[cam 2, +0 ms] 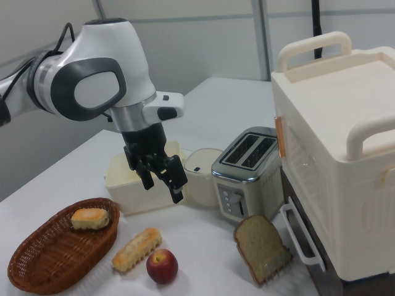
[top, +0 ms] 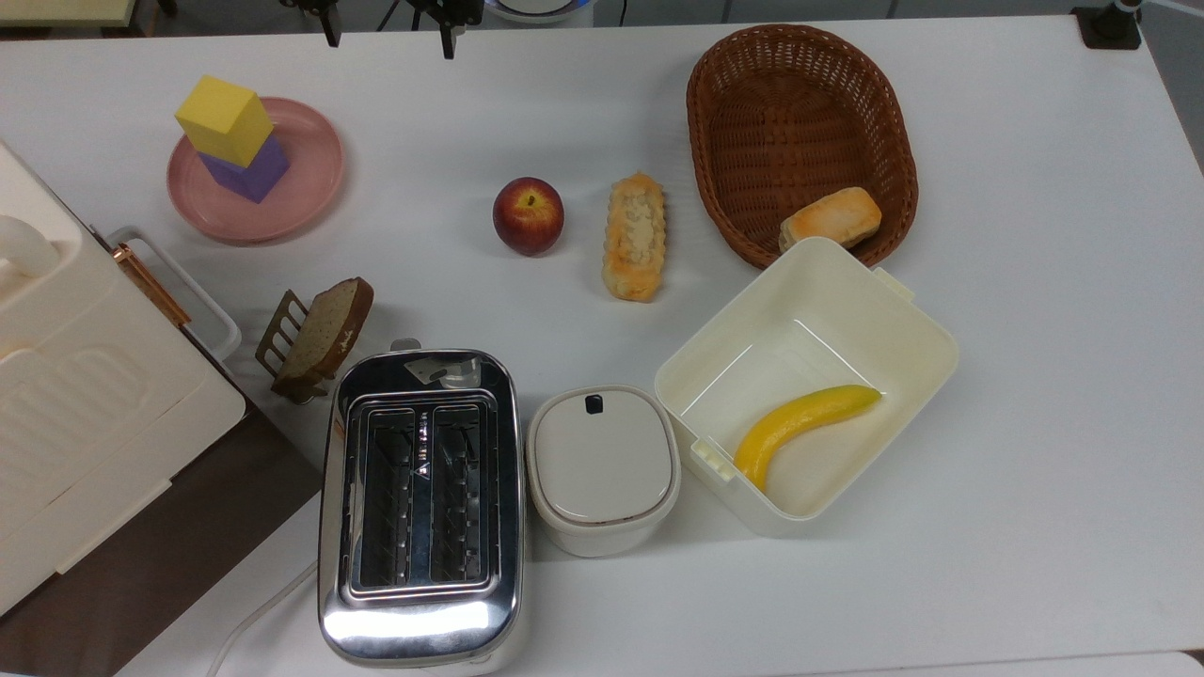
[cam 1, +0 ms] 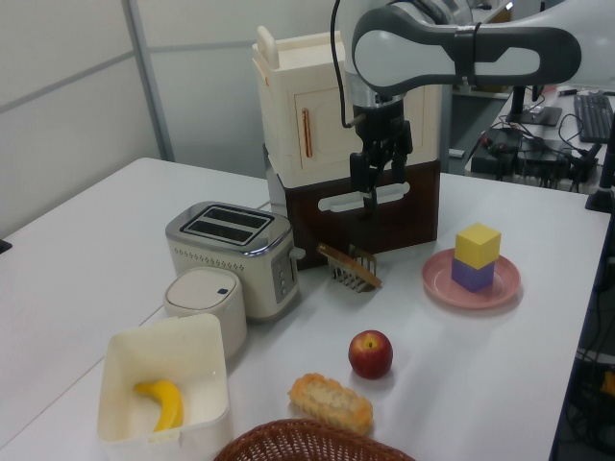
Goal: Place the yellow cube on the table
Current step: 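Move the gripper over the pink plate toward the yellow cube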
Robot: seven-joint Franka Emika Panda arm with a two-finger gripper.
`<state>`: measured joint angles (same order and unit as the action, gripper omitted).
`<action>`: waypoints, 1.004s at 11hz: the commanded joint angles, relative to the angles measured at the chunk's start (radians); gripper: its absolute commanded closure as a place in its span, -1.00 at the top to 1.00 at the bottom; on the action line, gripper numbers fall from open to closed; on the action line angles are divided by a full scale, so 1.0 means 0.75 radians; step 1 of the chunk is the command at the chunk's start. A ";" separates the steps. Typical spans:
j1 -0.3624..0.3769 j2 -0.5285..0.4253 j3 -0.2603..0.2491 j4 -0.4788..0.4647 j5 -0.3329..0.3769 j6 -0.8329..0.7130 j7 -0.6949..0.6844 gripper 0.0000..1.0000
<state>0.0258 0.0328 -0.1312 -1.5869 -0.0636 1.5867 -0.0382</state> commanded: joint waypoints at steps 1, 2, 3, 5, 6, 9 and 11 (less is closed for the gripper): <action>-0.046 -0.040 0.033 -0.005 -0.005 -0.015 -0.043 1.00; -0.043 -0.040 0.036 -0.007 -0.017 -0.031 -0.078 1.00; -0.041 -0.040 0.044 -0.015 -0.056 -0.038 -0.137 1.00; -0.043 -0.036 0.050 -0.023 -0.085 -0.068 -0.182 1.00; -0.045 -0.034 0.050 -0.023 -0.083 -0.062 -0.180 1.00; -0.049 -0.040 0.048 -0.026 -0.060 -0.062 -0.127 1.00; -0.118 -0.080 0.050 -0.070 -0.001 -0.042 0.101 1.00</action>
<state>-0.0065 0.0243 -0.1067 -1.5893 -0.1096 1.5549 -0.1078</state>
